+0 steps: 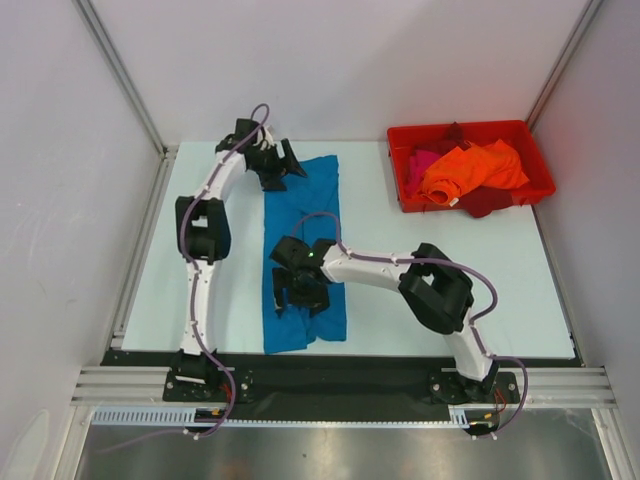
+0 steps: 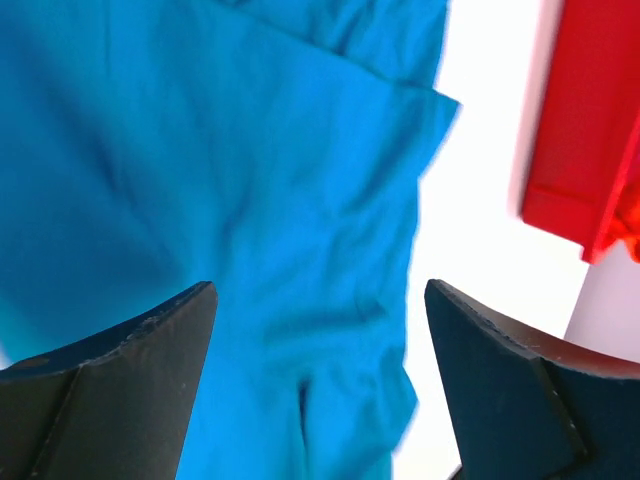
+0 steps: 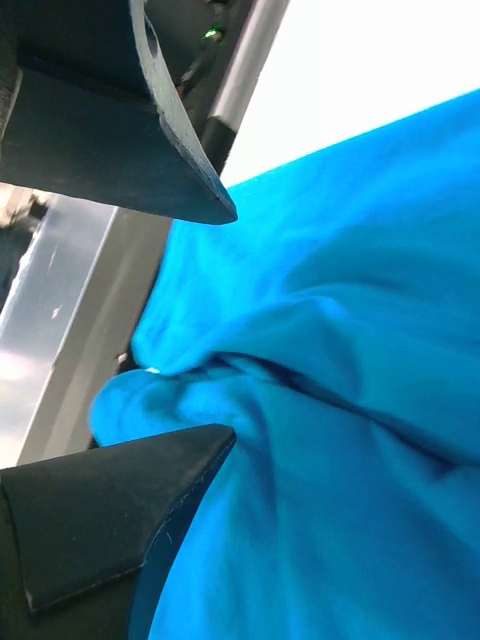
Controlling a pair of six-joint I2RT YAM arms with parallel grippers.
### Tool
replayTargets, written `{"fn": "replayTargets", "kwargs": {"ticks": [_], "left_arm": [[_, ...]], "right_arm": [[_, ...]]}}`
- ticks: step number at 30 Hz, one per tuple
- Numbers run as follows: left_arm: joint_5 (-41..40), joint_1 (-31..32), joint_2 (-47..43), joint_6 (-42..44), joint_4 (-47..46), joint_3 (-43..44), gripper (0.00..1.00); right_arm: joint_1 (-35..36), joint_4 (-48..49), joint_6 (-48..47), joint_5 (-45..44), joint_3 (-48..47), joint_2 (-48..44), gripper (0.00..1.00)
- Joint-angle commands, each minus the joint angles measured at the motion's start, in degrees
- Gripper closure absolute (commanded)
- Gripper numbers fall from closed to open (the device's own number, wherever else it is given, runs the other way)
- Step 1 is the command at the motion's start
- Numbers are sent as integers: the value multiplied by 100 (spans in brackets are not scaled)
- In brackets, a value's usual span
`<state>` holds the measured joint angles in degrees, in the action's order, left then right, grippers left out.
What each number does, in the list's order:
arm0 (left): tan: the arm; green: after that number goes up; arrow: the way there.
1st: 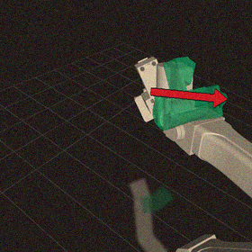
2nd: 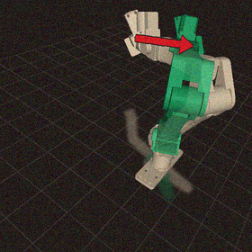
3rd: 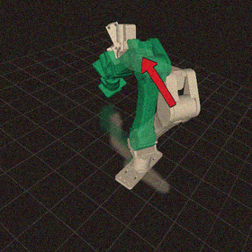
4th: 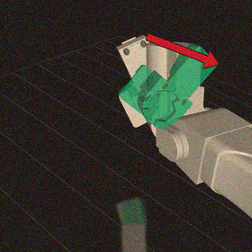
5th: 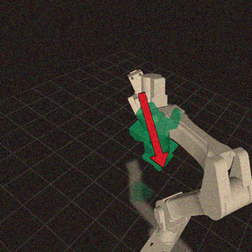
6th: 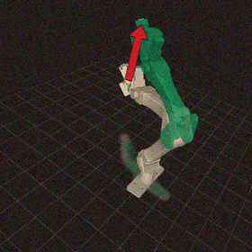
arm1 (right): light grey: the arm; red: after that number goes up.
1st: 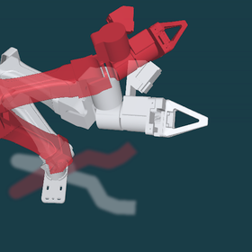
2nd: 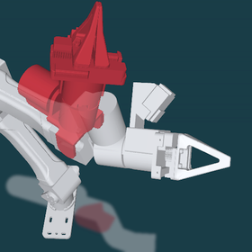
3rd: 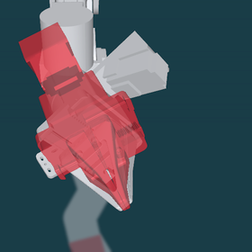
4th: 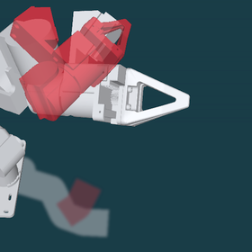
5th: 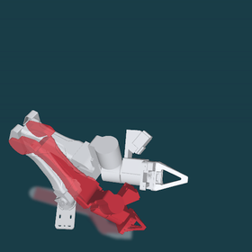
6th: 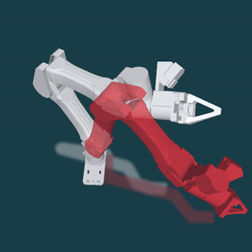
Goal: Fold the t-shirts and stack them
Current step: Fold the tshirt
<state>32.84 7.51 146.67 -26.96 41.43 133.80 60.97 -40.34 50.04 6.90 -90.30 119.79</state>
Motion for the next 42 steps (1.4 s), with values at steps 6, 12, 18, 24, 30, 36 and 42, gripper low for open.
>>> {"fn": "replayTargets", "kwargs": {"ticks": [6, 12, 18, 24, 30, 36, 42], "left_arm": [[-979, -83, -3272, 270, 576, -1679, 9], [-1464, -65, -5566, 148, 586, -4849, 25], [-1307, -30, -8178, -292, 340, -8390, 28], [-832, 5, -9630, -784, 172, -10283, 28], [-1200, 154, -9737, -1056, 321, -10480, 30], [-1869, 549, -9657, -1697, 586, -10584, 27], [-1570, 576, -9974, -2015, 322, -10980, 27]], "right_arm": [[-111, -493, -671, 74, 1144, -2385, 12], [-971, -45, -1074, 891, 3251, -4013, 20], [-2484, 525, -1706, 2033, 4520, -4938, 32], [-2809, 1203, -2103, 2729, 4943, -4307, 39], [-3100, 2090, -2148, 3255, 5470, -3982, 49], [-2810, 2583, -1719, 3336, 5496, -3621, 52], [-2485, 3321, -1007, 3151, 5796, -3366, 52]]}}
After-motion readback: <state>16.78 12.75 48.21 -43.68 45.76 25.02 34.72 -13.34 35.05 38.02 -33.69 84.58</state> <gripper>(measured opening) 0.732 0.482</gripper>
